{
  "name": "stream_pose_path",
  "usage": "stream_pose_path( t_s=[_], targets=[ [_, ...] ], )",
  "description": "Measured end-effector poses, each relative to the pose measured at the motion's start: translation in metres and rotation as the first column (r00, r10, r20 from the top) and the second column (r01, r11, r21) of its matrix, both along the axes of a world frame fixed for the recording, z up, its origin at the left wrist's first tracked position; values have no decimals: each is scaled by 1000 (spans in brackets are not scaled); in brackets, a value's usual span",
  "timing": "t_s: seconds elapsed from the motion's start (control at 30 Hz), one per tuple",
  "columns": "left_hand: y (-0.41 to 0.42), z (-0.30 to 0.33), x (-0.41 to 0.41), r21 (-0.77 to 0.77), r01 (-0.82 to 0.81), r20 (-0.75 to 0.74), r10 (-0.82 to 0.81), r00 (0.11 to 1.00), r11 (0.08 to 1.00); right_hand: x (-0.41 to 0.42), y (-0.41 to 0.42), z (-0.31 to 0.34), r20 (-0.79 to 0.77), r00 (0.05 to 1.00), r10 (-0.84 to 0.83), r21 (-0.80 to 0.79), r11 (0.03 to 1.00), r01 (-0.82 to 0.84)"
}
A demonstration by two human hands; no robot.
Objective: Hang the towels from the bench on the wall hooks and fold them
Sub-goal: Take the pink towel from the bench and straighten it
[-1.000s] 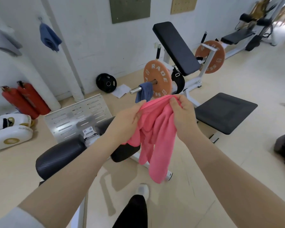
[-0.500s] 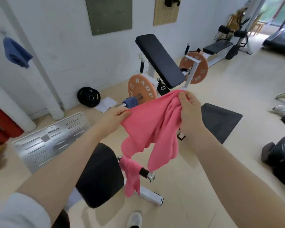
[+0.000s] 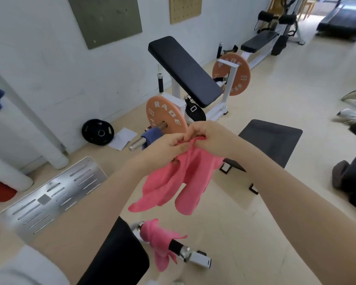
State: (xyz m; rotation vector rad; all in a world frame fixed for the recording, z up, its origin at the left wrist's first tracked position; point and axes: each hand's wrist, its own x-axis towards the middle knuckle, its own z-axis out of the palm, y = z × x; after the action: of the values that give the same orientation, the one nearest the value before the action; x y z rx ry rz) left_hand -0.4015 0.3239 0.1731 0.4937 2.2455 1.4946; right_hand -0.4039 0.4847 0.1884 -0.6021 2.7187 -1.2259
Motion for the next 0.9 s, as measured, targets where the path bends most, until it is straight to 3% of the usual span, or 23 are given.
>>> stream_pose_path(
  t_s=[0.13,0.27,0.37,0.57,0.67,0.77,0.83,0.9],
  targets=[
    [23,-5,-24,-221,-62,-44,54,998,973,-22,26,-9,-66,998,-15,-28,1000,13],
    [55,-17,-46,-156,-334,-158,310,937,930,-46,65,-14,-44,985,-165,-2,986,166],
    [86,-22,-55,-152,-432,-215,397,892,889,-58,104,-6,126,992,10,-23,1000,-7],
    [137,-25,-79,-55,-646,-156,632,759,761,-88,178,0,387,873,296,-291,938,-189],
    [175,-26,-83,-107,-609,-101,601,793,786,-97,209,-2,416,835,361,-510,852,-115],
    [207,-33,-87,-188,-629,-142,613,777,754,-108,231,-9,392,847,358,-663,749,-10],
    [223,-37,-87,-220,-625,-168,602,780,749,-111,242,-13,354,881,312,-616,787,-31],
    [237,-39,-82,-236,-587,-214,548,809,774,-112,251,-19,202,960,193,-396,913,-100]
  ],
)
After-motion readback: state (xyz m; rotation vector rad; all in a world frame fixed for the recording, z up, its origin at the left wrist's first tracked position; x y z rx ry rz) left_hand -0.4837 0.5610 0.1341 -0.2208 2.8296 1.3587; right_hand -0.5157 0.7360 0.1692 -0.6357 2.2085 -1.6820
